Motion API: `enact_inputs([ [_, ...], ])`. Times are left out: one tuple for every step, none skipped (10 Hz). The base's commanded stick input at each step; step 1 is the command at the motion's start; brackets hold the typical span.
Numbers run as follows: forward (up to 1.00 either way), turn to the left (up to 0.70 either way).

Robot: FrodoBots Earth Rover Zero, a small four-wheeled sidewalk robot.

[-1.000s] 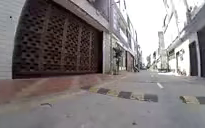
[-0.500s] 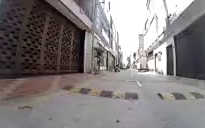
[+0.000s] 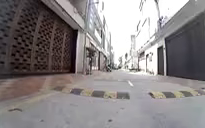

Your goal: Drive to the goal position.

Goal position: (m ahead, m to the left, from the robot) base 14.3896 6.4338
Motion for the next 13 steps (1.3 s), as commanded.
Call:
enact_inputs([
  [1.00, 0.00],
  [1.00, 0.00],
  [1.00, 0.00],
  [1.00, 0.00],
  [1.00, 0.00],
  [1.00, -0.12],
  [1.00, -0.34],
  [1.00, -0.38],
  [1.00, -0.40],
  [1.00, -0.40],
  [1.00, -0.40],
  [1.00, -0.40],
  [1.00, -0.40],
])
